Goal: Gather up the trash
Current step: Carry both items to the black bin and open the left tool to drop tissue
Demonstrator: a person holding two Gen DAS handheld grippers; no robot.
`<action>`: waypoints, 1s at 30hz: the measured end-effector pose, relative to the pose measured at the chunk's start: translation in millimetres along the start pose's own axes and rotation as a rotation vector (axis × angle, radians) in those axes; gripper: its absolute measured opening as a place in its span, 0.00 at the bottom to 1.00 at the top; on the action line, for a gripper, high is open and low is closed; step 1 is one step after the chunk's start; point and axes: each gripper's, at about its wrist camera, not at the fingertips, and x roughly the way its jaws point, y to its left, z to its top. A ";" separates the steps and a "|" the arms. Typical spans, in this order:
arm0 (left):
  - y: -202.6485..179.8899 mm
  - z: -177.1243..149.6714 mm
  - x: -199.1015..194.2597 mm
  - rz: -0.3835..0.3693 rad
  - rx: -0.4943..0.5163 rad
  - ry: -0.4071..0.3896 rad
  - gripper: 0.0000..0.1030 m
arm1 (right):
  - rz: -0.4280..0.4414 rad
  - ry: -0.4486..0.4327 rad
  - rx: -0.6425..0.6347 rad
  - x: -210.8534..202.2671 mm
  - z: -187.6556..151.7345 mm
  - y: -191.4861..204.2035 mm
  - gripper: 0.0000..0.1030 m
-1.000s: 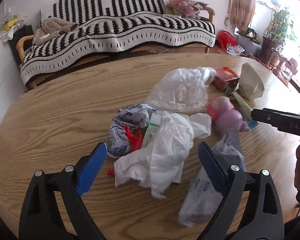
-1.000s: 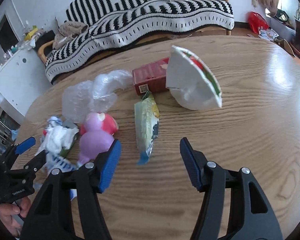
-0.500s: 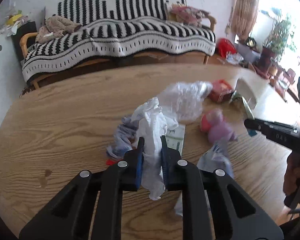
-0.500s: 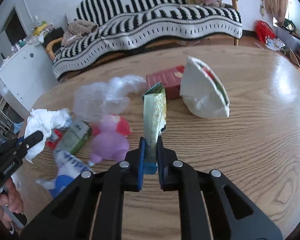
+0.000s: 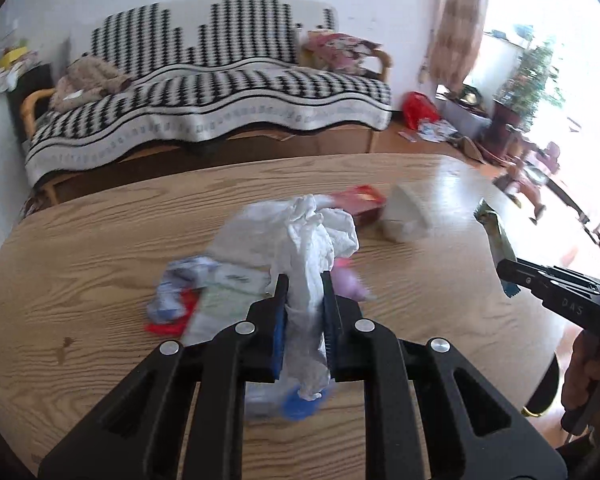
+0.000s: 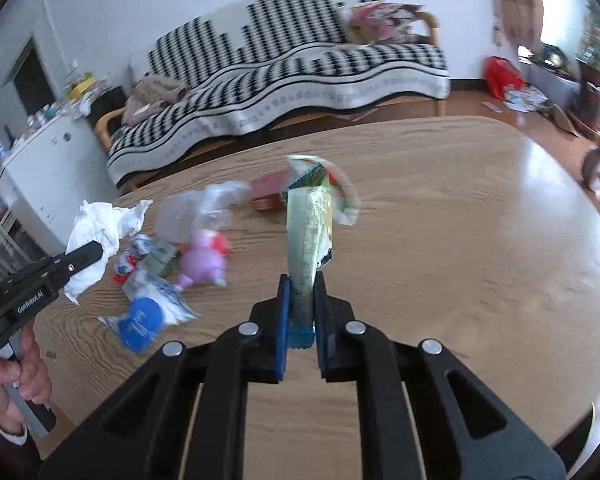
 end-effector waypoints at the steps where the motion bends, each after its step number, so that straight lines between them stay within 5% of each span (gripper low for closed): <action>1: -11.0 1.5 0.9 -0.015 0.008 0.000 0.15 | -0.014 -0.005 0.015 -8.4 -3.0 -12.5 0.11; 17: -277.3 -27.7 21.9 -0.399 0.271 0.045 0.15 | -0.367 -0.052 0.384 -171.8 -128.6 -245.8 0.11; 30: -436.1 -135.8 68.5 -0.631 0.456 0.272 0.15 | -0.442 0.049 0.608 -204.8 -200.8 -322.2 0.11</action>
